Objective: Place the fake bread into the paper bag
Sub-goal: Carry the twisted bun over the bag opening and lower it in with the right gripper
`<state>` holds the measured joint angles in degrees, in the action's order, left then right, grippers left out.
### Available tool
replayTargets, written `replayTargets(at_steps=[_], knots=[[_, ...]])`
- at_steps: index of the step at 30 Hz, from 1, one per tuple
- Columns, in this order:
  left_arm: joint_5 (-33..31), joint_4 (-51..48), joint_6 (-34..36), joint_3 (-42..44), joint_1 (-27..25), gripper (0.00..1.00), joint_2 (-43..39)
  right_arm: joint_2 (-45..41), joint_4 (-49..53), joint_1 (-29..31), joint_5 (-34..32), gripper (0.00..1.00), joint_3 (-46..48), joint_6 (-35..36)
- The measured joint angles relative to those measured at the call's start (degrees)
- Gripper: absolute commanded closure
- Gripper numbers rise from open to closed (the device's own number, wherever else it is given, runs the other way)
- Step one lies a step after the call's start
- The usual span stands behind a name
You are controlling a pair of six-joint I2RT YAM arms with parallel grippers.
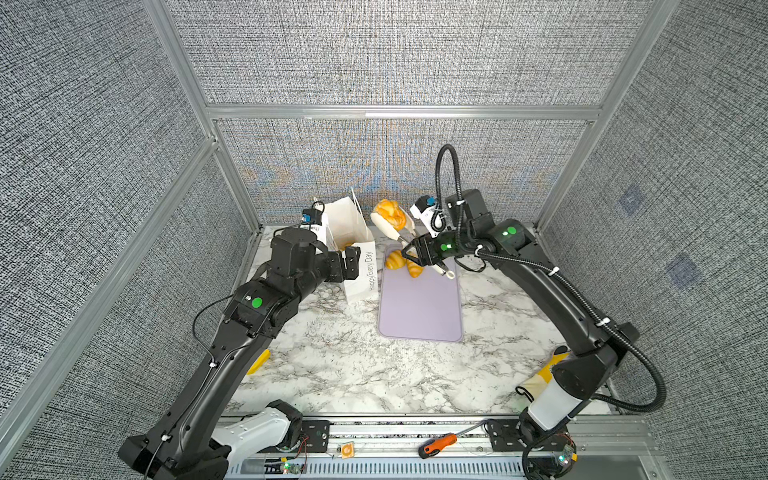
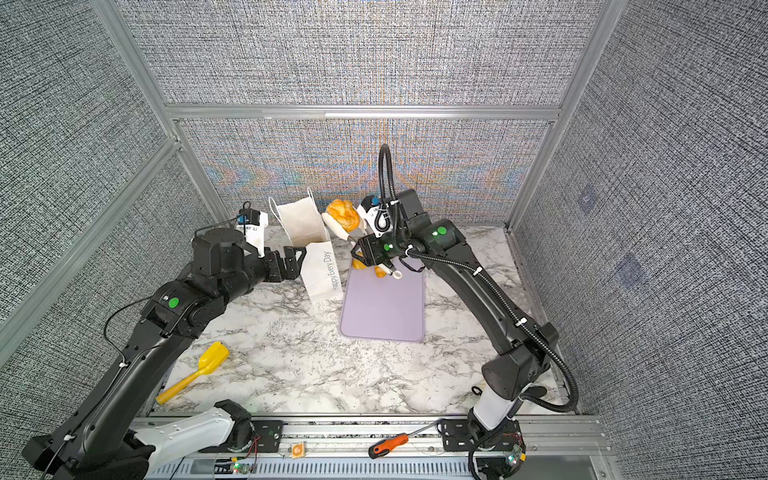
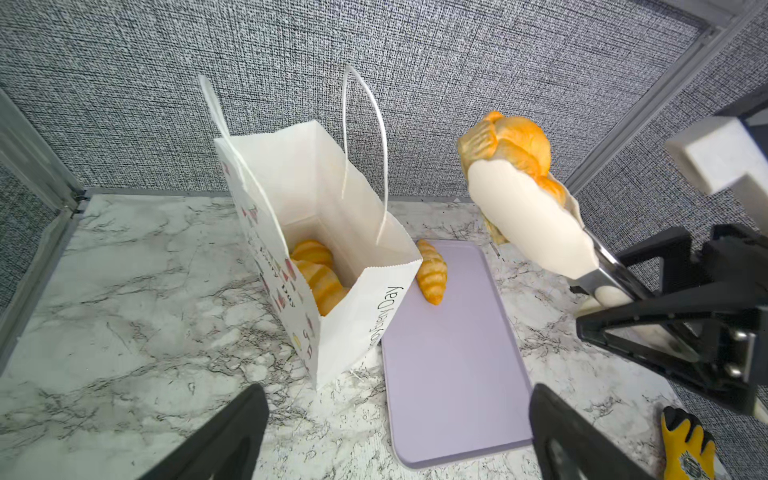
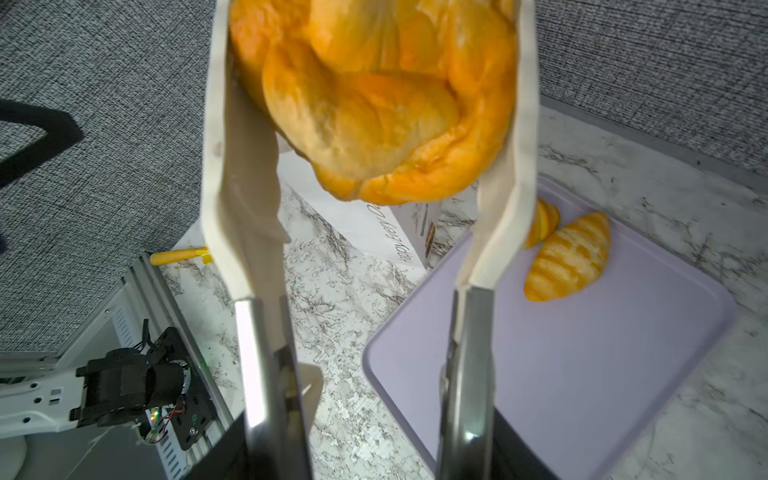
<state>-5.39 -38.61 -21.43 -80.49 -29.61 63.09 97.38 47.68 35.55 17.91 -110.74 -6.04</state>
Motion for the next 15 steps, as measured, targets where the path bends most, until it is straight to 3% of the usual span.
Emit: replayTargets(at_steps=[15], knots=[[2.58,-0.22,0.42,3.28,5.88,0.01,-3.1,8.76,-1.97,6.88,-0.2,0.4,-8.15,-0.24]])
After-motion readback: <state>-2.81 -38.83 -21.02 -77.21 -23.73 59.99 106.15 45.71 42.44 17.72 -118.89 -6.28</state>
